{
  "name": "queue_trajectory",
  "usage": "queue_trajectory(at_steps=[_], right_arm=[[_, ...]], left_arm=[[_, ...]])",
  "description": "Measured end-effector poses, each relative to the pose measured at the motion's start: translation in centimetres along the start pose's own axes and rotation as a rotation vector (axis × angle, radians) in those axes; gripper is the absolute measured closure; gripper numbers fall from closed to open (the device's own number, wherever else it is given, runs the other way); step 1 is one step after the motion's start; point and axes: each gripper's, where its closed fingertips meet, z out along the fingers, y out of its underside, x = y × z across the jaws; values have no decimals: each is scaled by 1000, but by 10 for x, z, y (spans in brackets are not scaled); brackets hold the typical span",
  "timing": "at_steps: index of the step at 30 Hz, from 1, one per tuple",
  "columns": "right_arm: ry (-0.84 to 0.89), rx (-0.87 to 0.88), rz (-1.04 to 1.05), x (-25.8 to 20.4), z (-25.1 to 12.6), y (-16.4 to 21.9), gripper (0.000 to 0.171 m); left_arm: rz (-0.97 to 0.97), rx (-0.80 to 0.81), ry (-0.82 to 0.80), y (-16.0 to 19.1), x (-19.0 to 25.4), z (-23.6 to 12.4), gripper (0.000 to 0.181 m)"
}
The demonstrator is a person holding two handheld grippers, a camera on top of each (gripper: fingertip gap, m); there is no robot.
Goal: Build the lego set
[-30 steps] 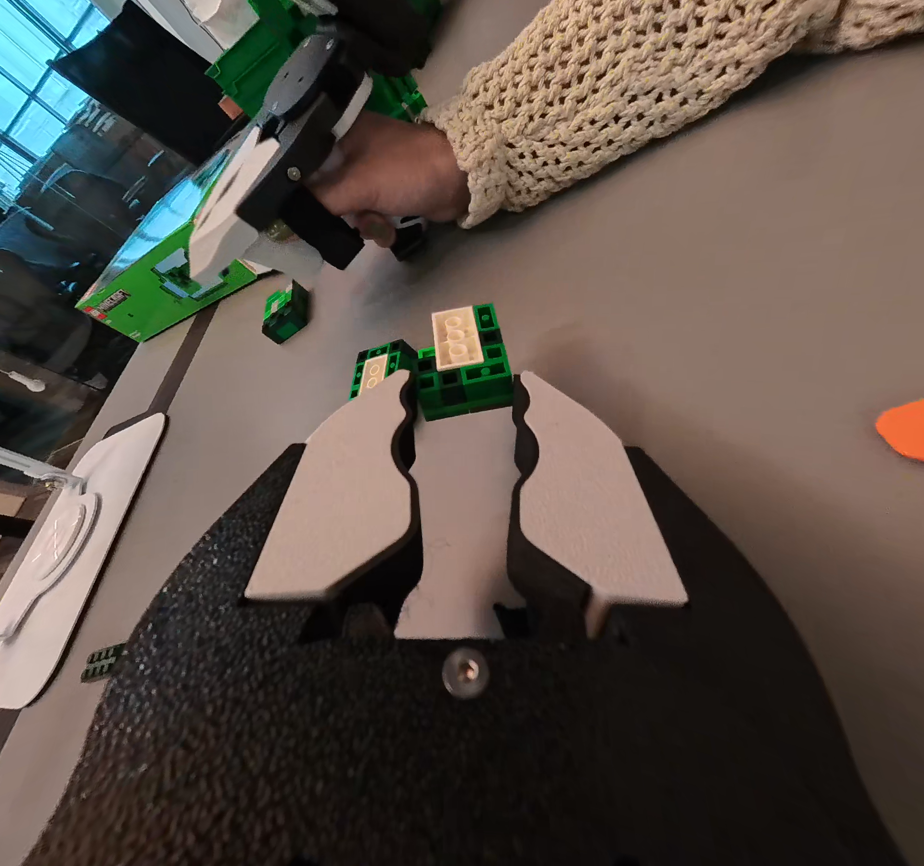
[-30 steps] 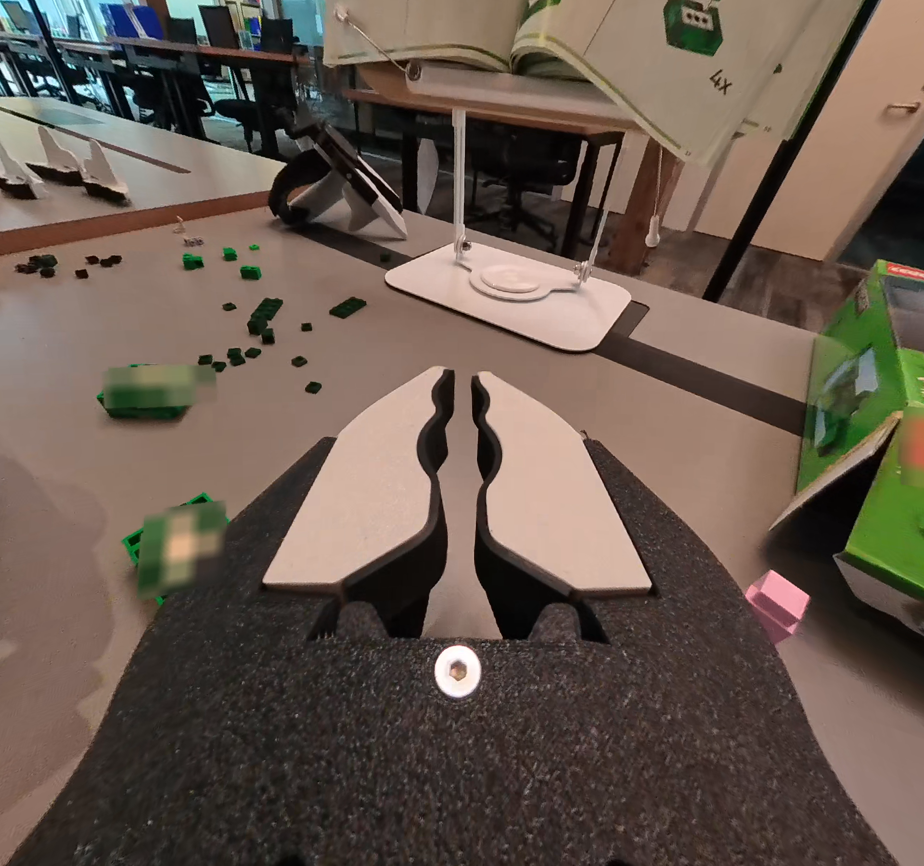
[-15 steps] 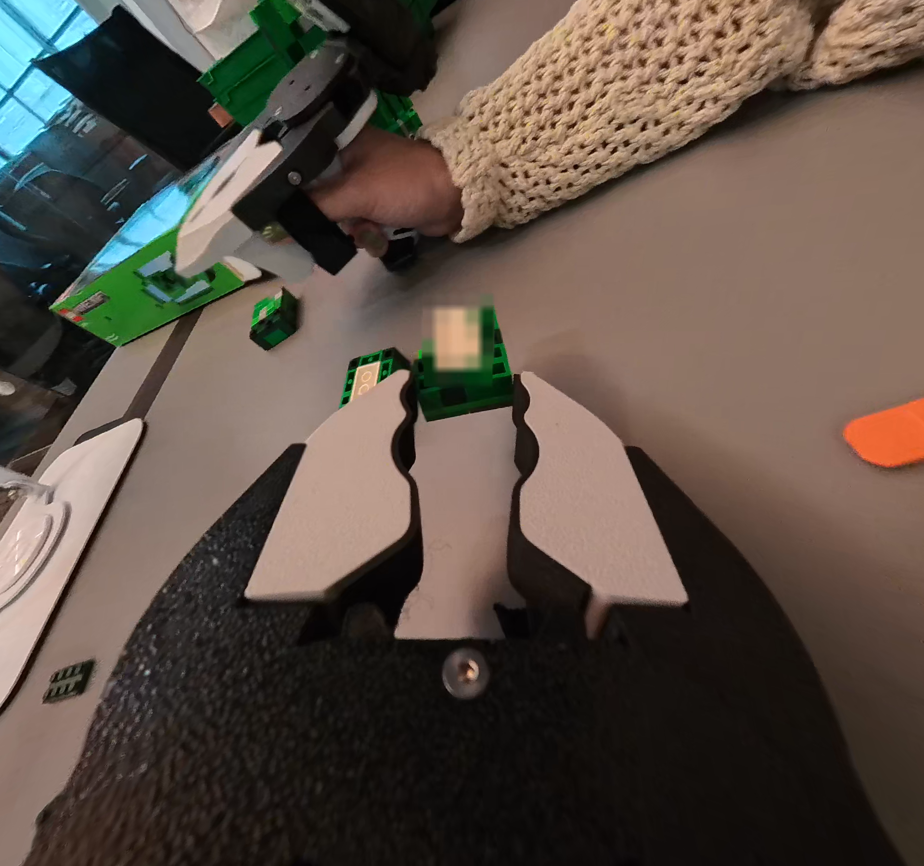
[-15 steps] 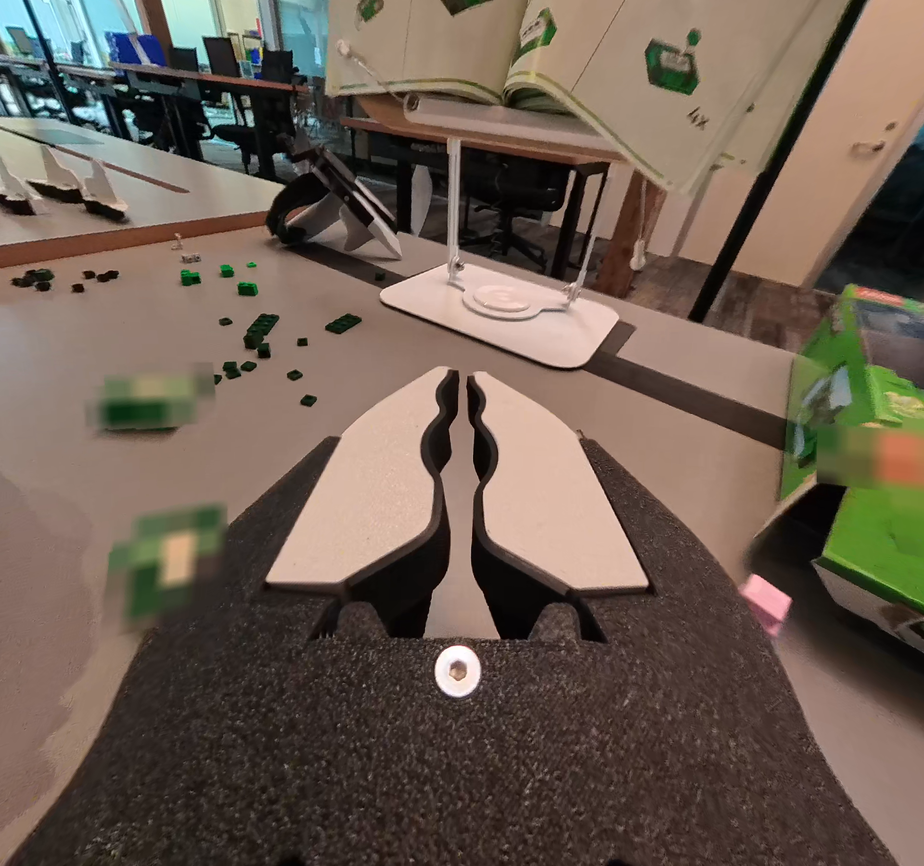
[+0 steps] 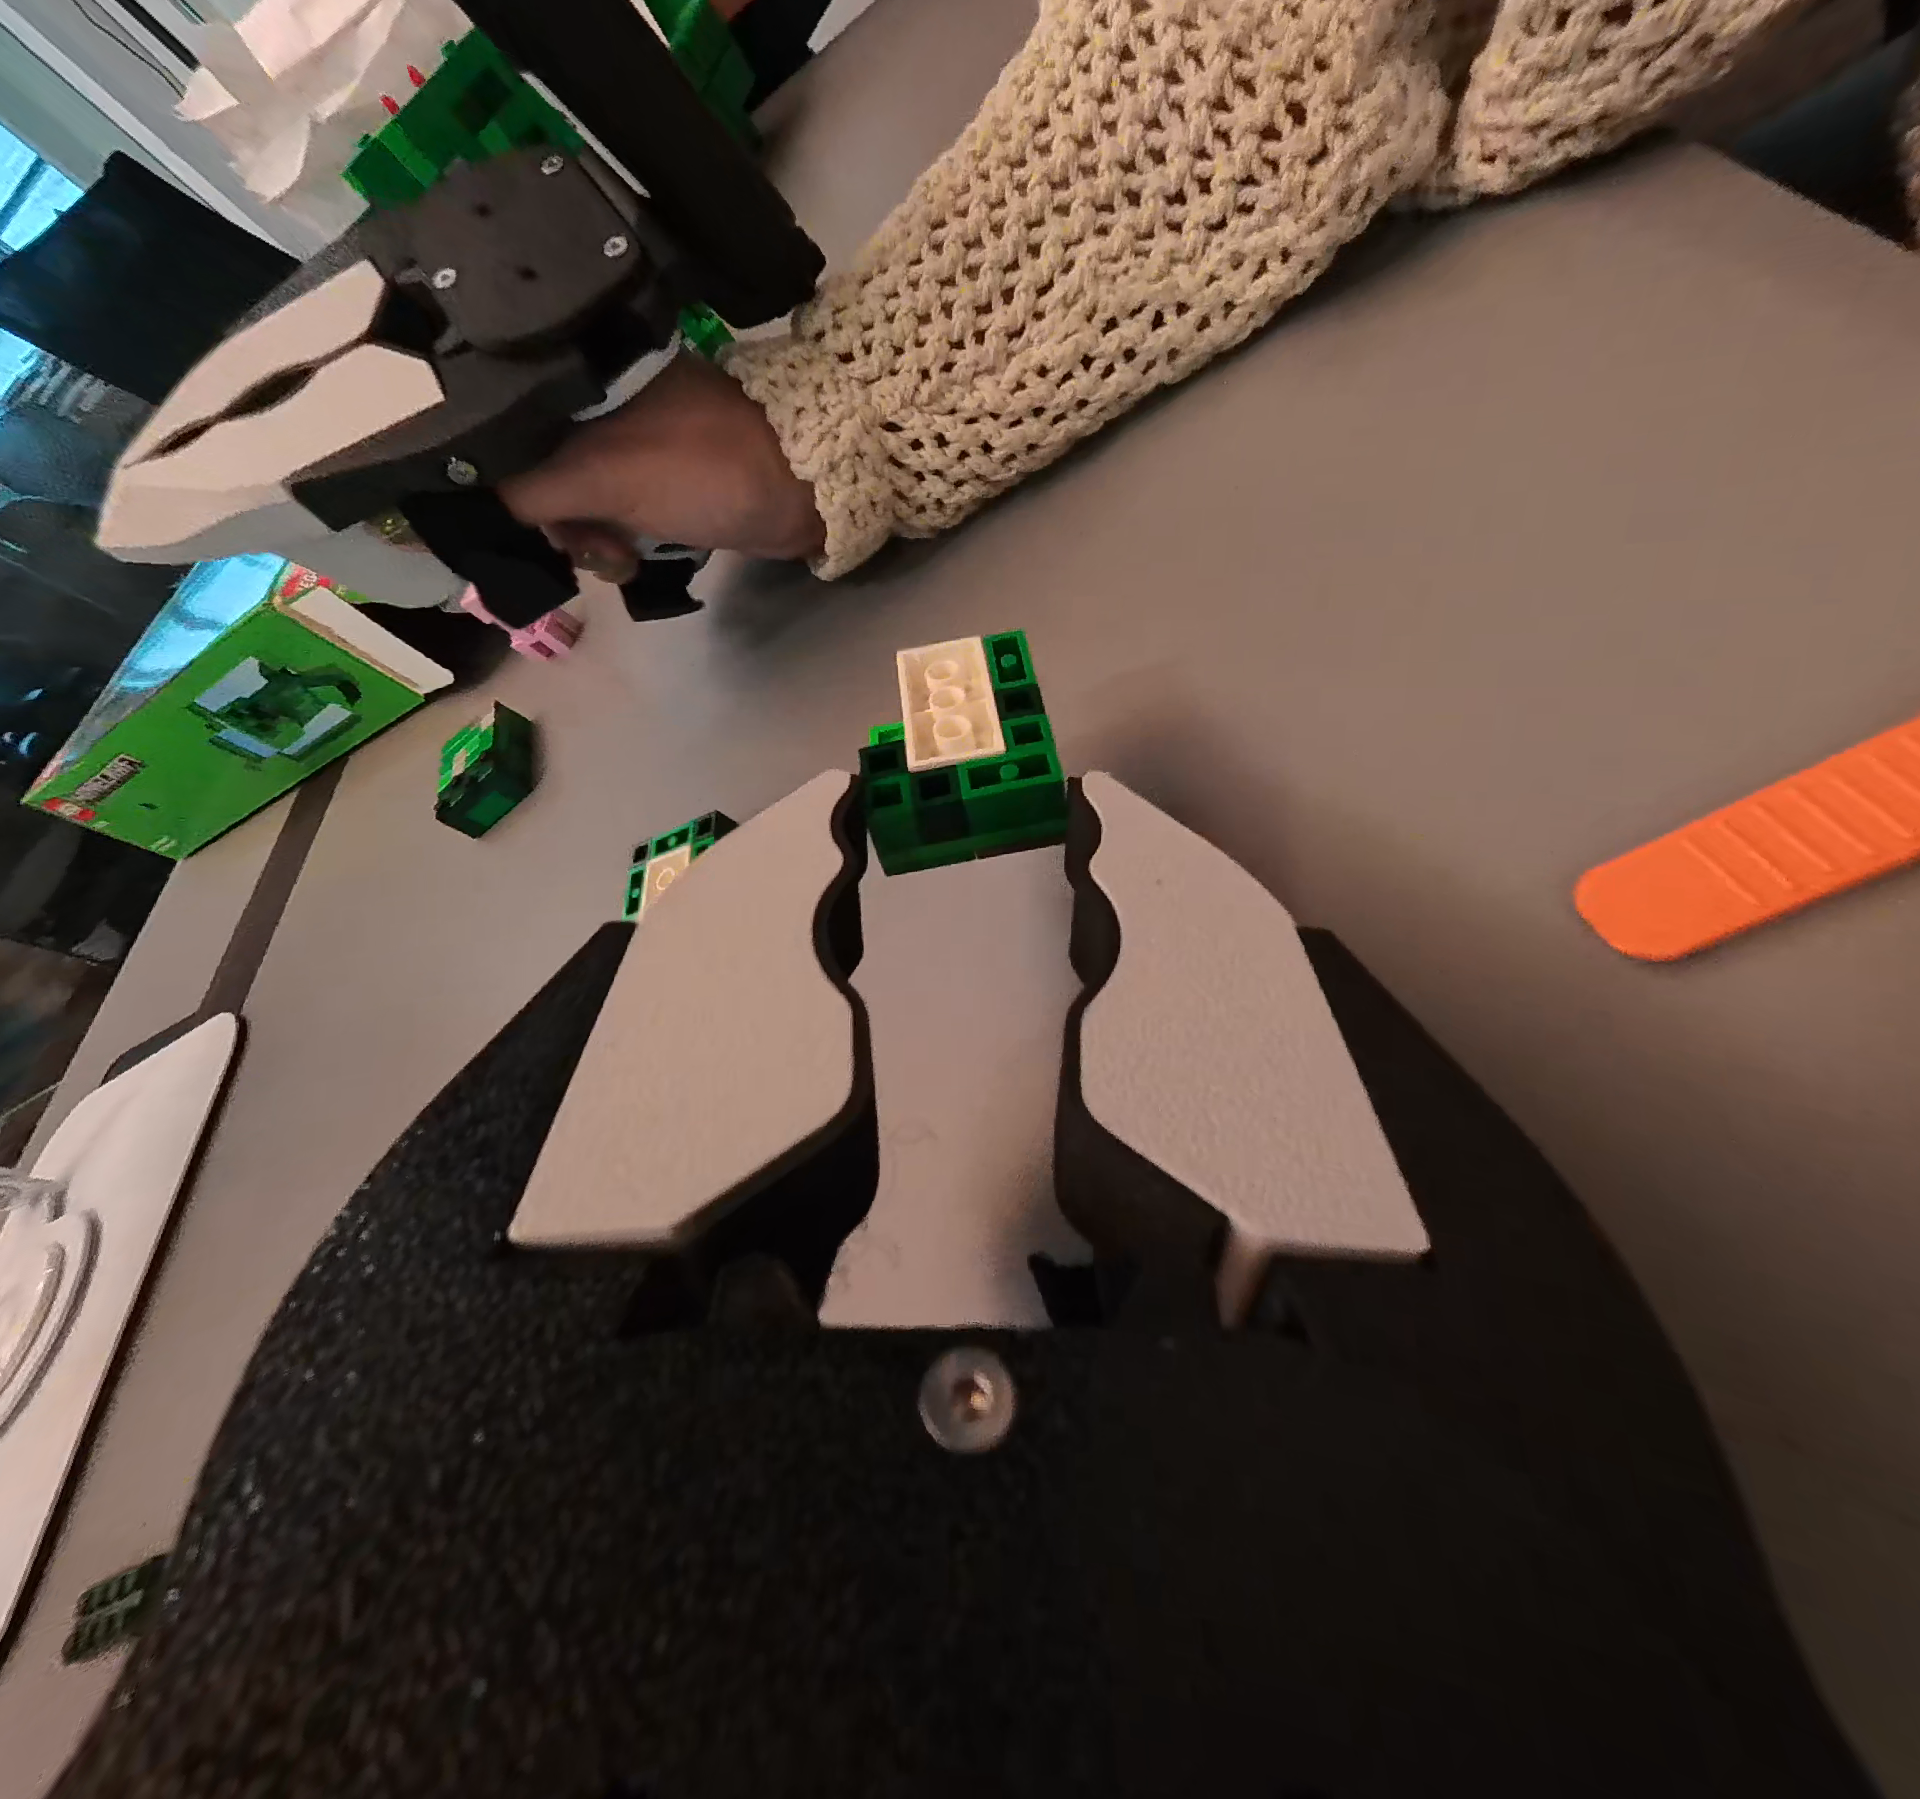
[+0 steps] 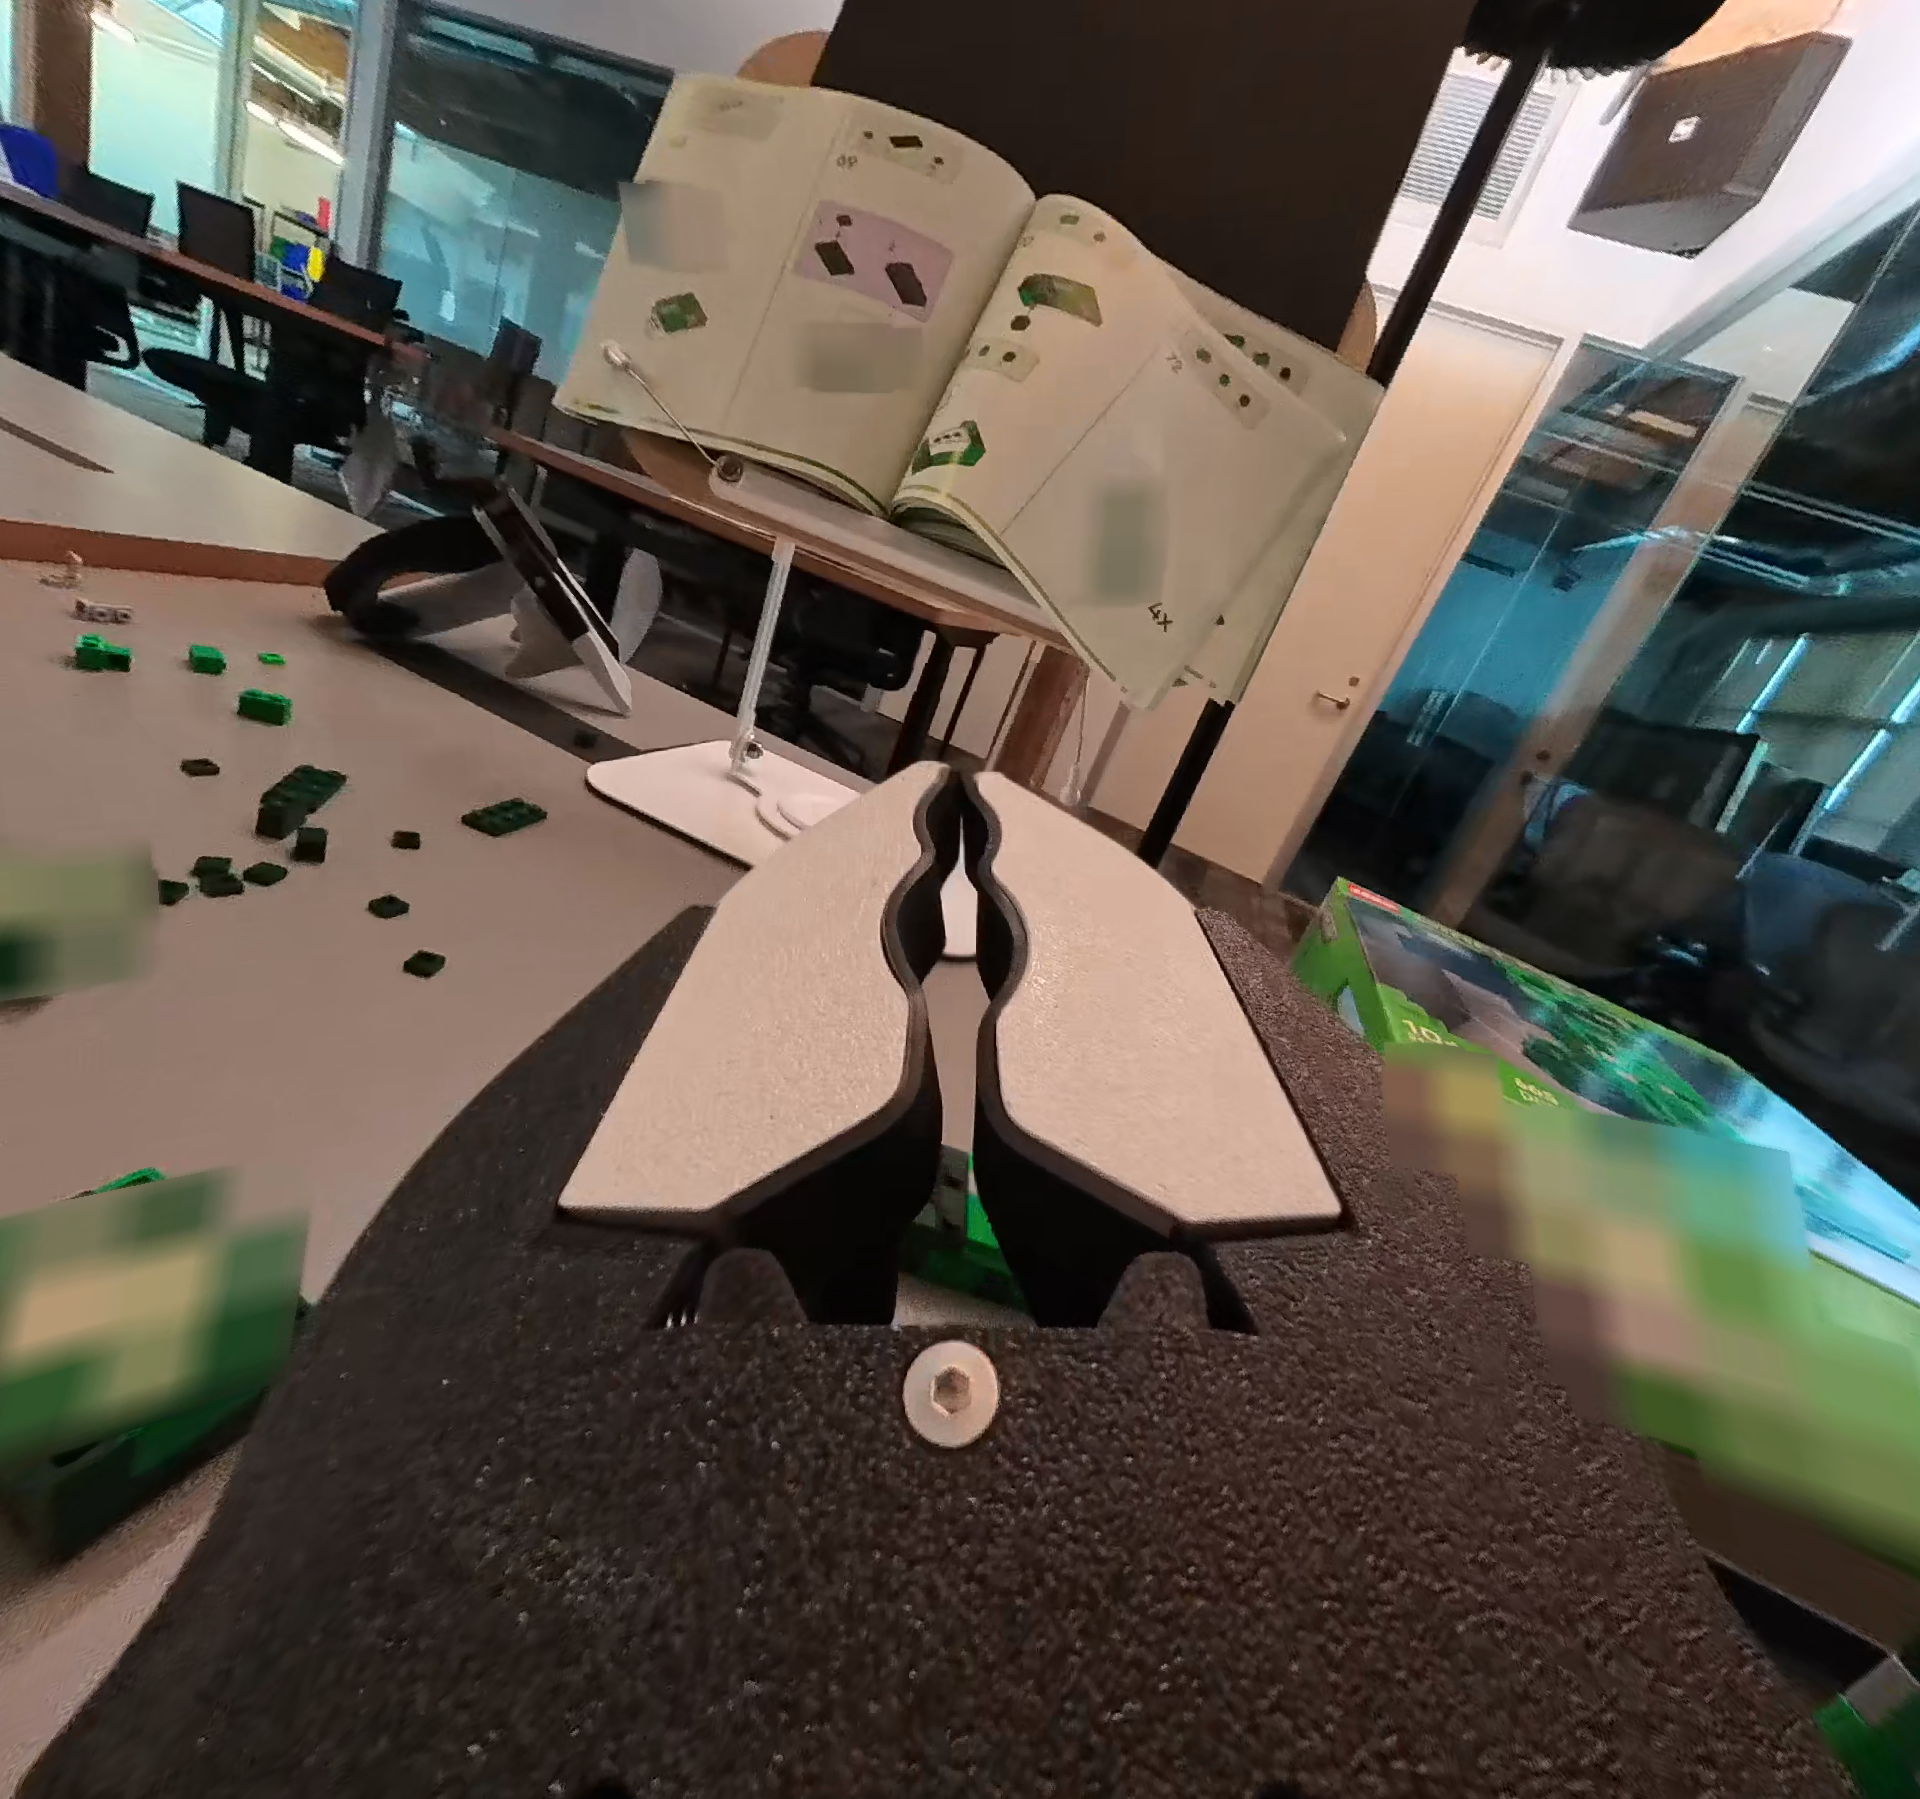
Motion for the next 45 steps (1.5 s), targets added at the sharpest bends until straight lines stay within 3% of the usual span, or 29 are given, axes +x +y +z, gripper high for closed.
queue_trajectory(at_steps=[16,20,22,28,31,37,45], right_arm=[[-85,-69,79,-5,1,13,171],[-300,-186,118,-38,7,25,164],[-448,-195,111,-68,17,9,164],[-922,-234,-32,-187,99,-46,164],[-1083,-357,-171,-237,144,-26,161],[-1437,-634,-306,-309,167,24,162],[-1519,-744,-535,-336,180,60,160]], left_arm=[[-6,-18,-16,5,-3,1,145],[-31,-5,-34,5,-10,3,145],[-23,-4,-38,5,-11,3,145],[21,-39,-27,9,-4,5,145],[8,-26,-35,8,-6,2,145],[-11,-21,-57,9,-10,-2,145],[-31,-4,-66,7,-14,-4,145]])
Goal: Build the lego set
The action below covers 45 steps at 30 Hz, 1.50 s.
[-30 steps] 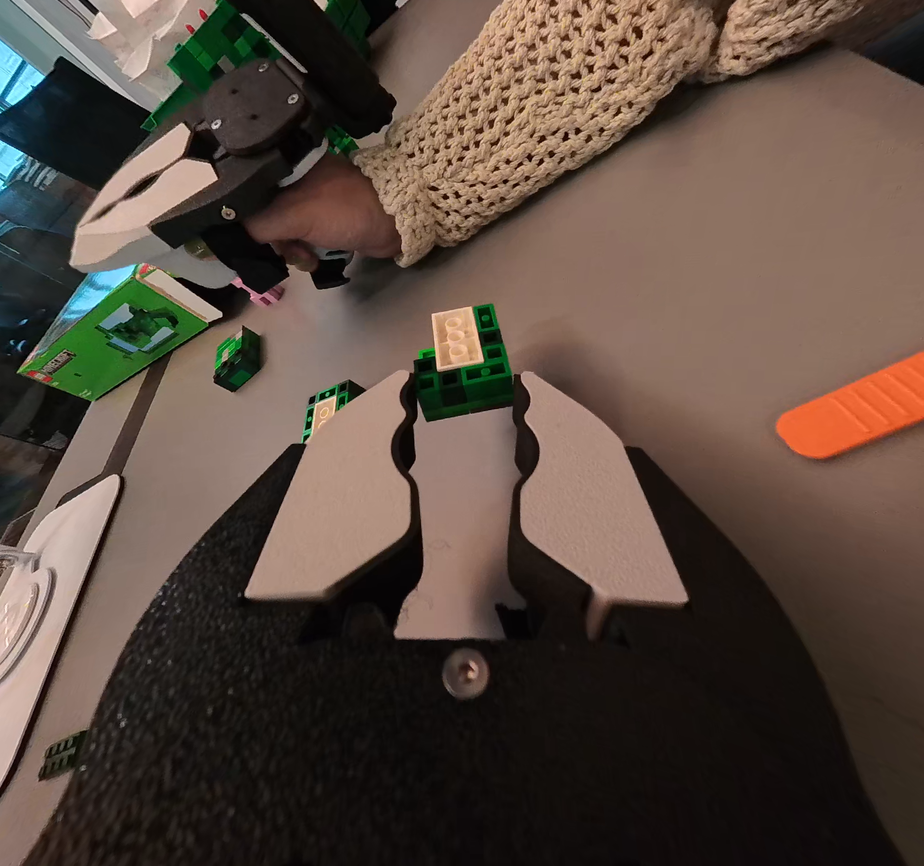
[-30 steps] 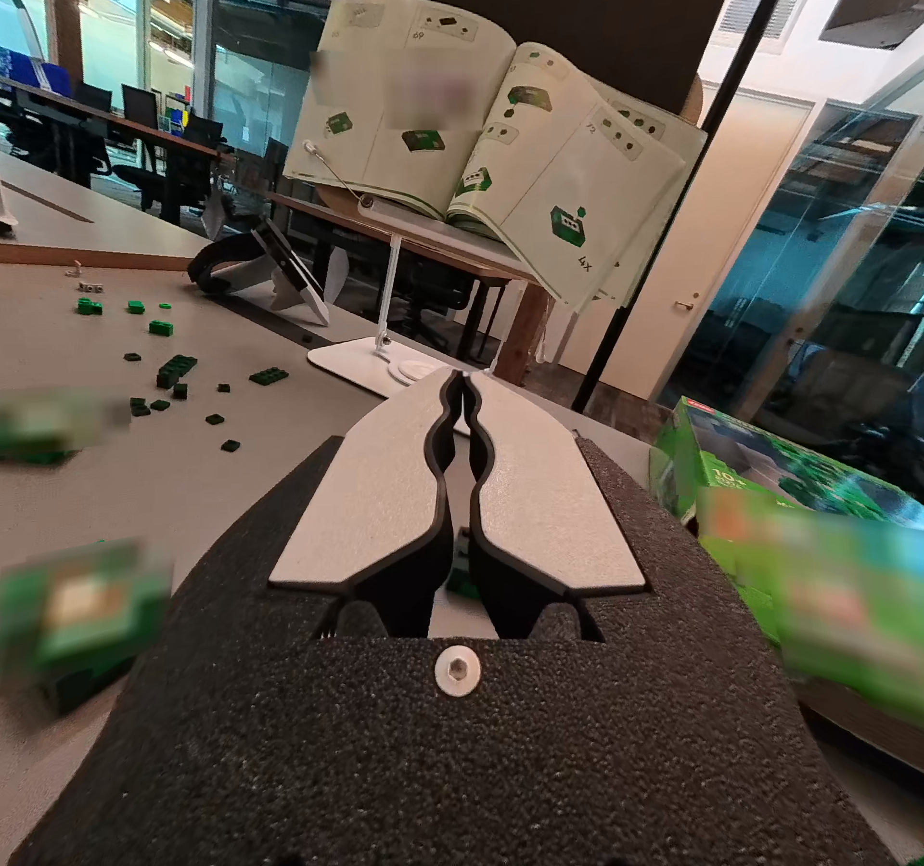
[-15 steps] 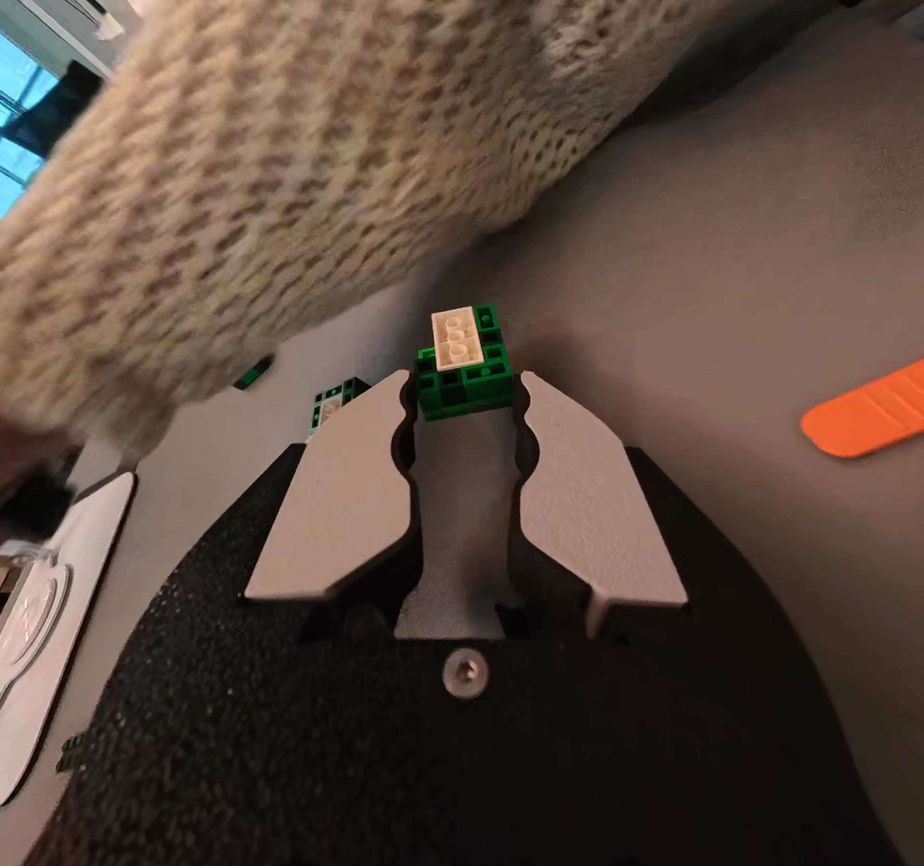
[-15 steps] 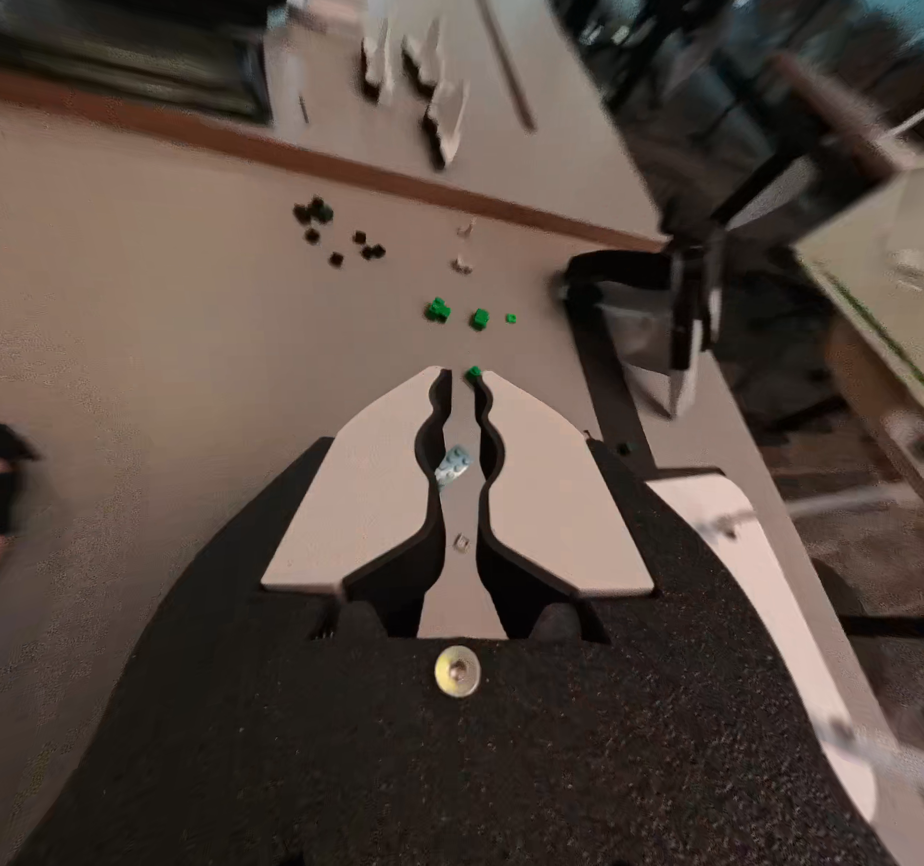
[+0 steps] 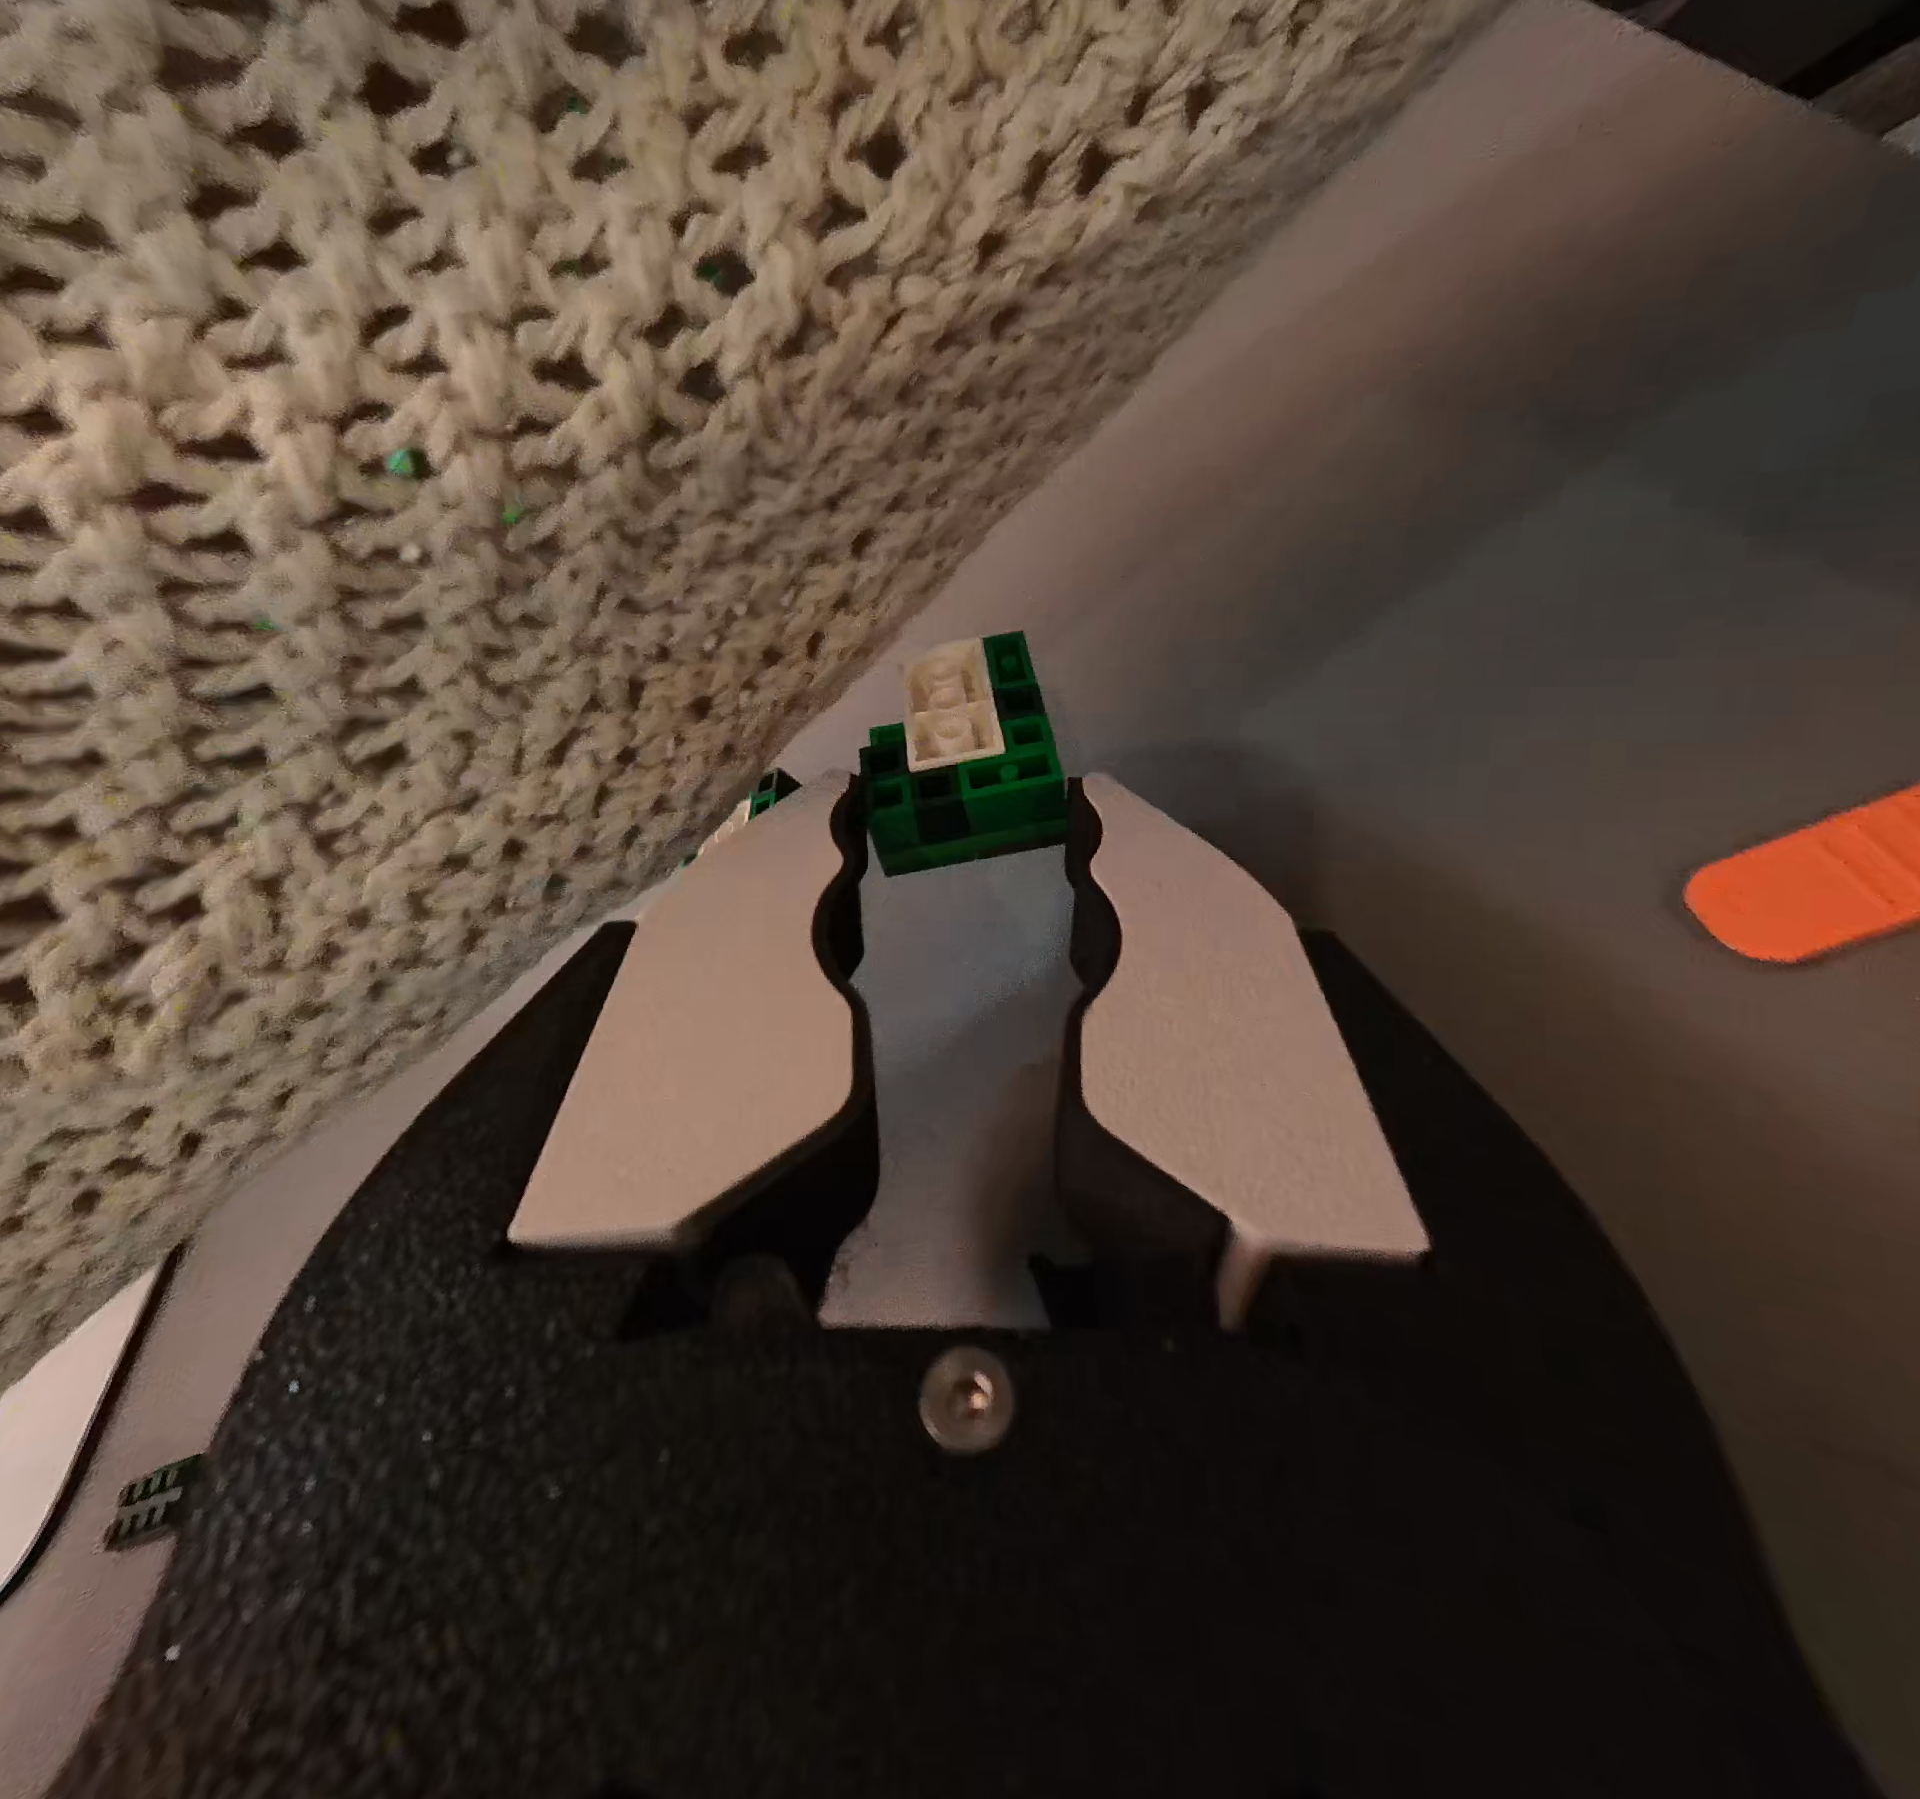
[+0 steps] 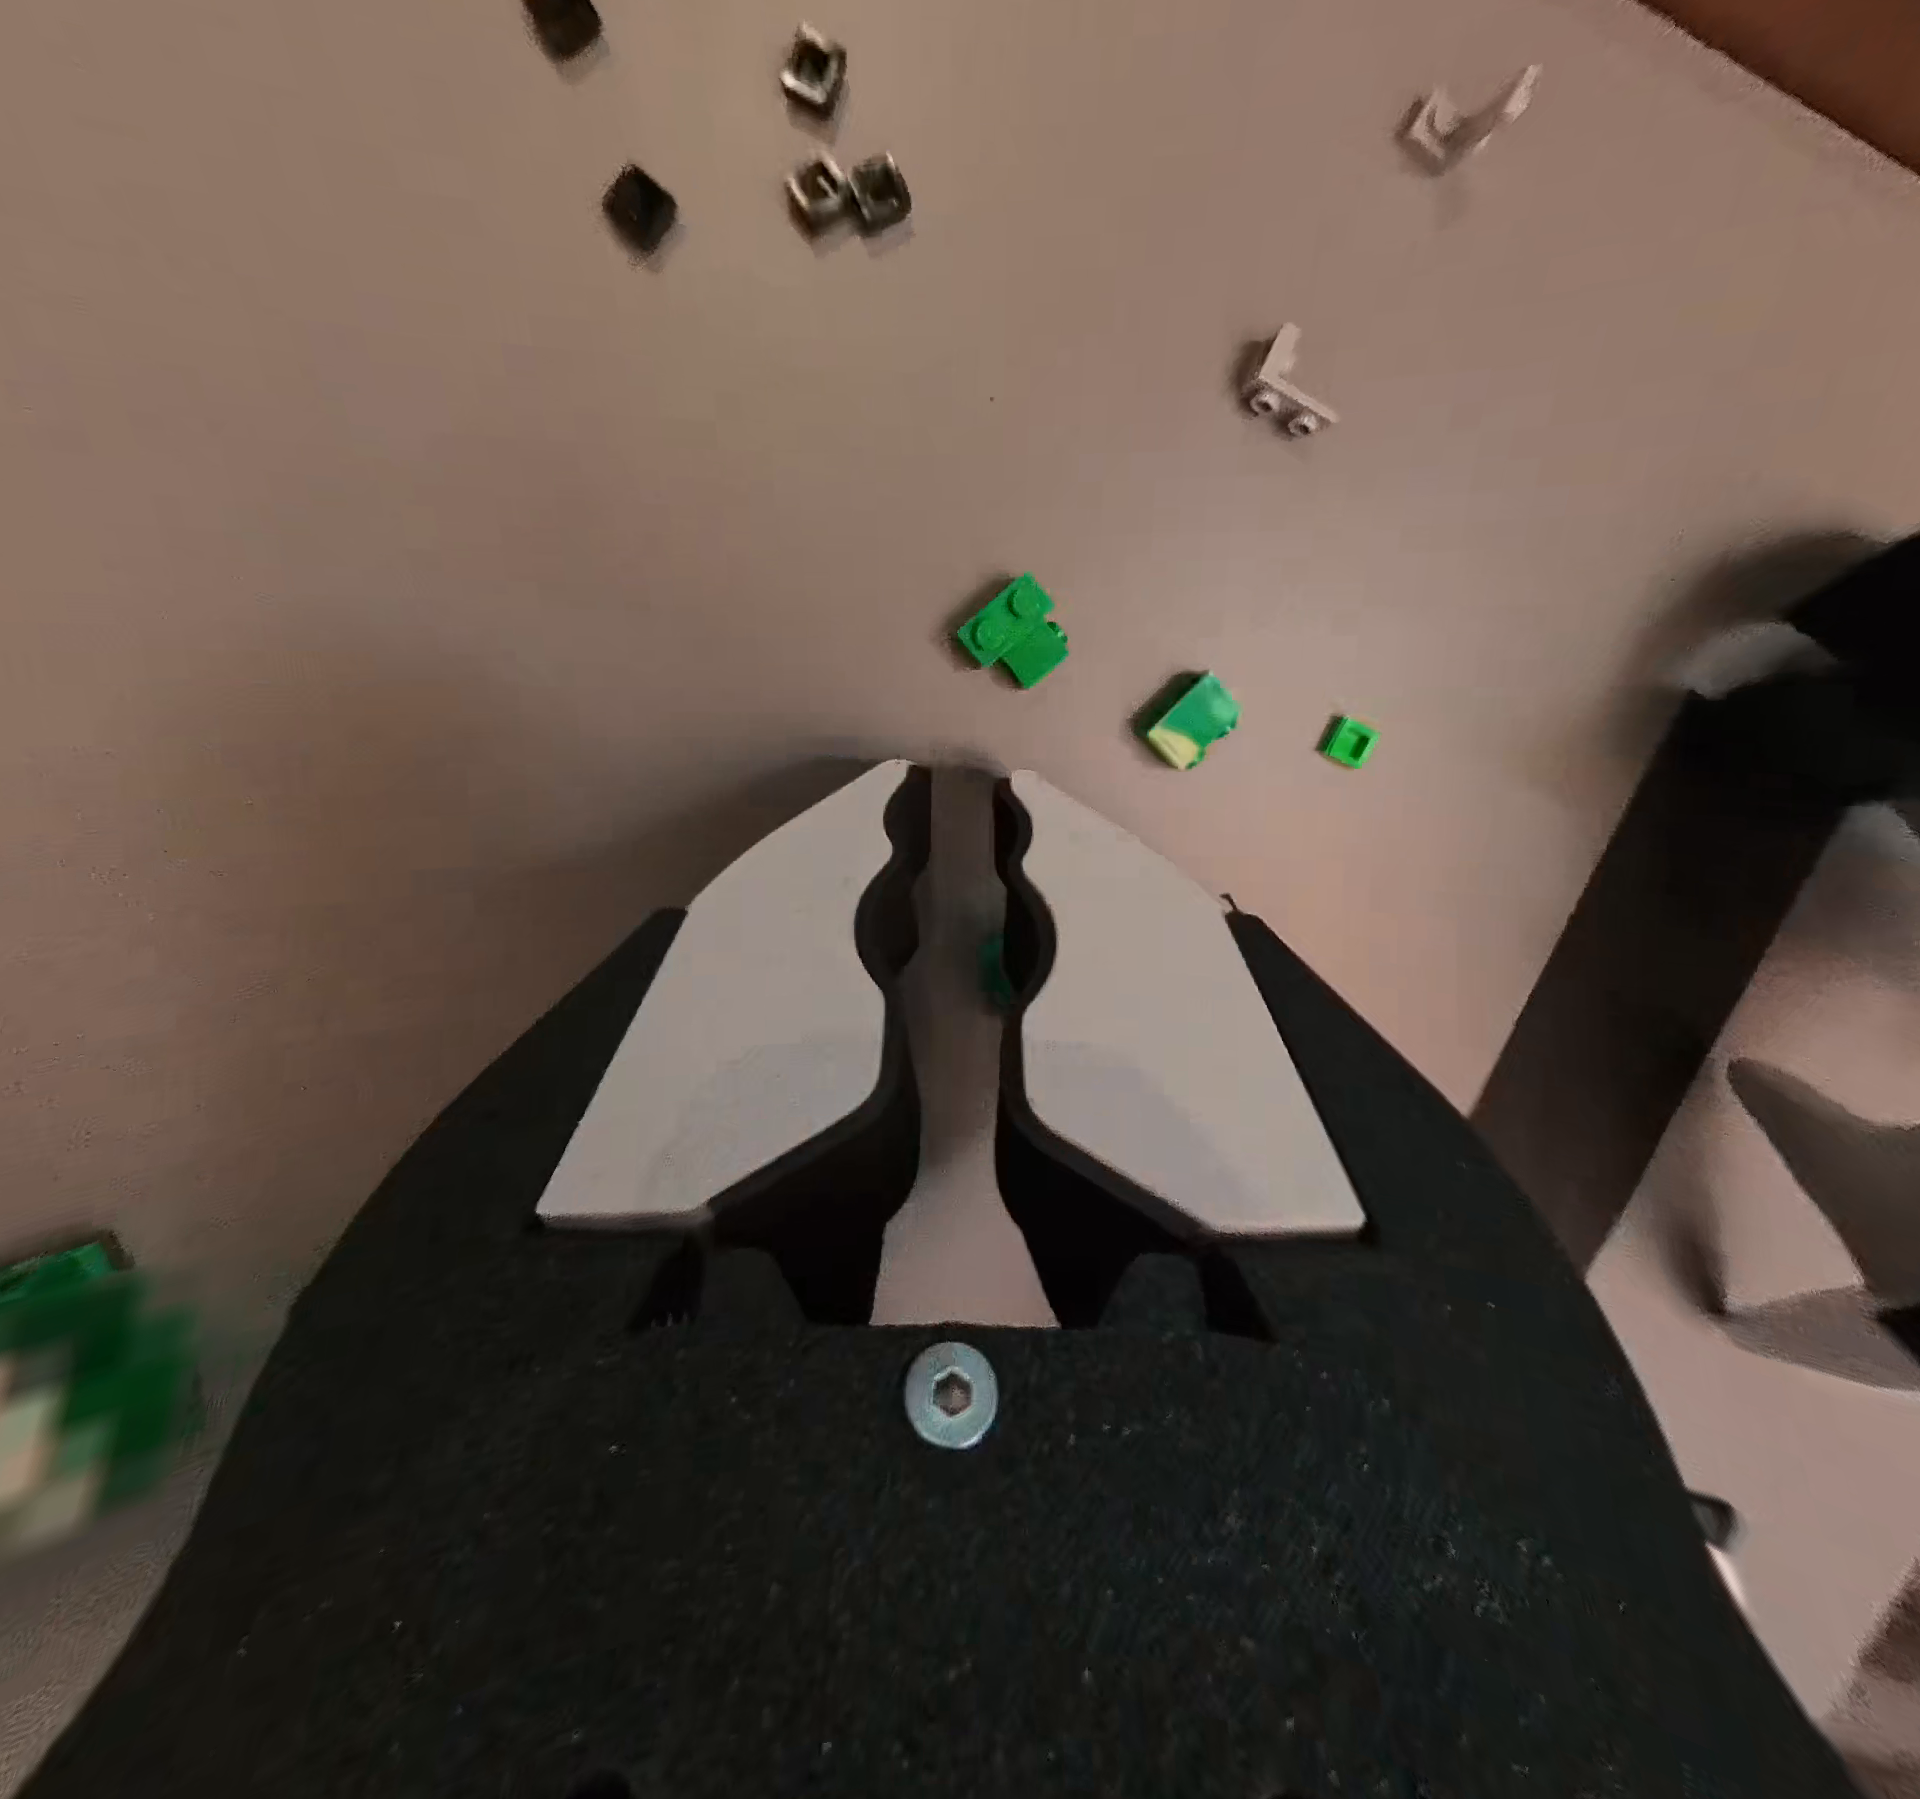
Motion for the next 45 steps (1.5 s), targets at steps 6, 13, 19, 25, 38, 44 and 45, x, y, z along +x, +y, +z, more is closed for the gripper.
queue_trajectory(at_steps=[6,13,19,25,38,44,45], right_arm=[[8,-40,-69,13,7,-16,158],[-25,-143,-192,15,12,-17,151],[34,-164,-241,15,5,-15,159],[198,8,-226,-29,-64,-10,159],[613,375,361,-248,-224,119,159],[563,485,560,-300,-178,146,159],[548,498,579,-303,-171,149,159]], left_arm=[[-8,6,0,0,-1,0,145],[-5,1,8,0,0,1,145],[-12,7,5,0,0,0,145],[-15,6,9,0,0,0,145],[-49,-116,120,12,18,8,145],[-117,-184,157,21,20,7,145],[-130,-191,158,22,20,7,145]])
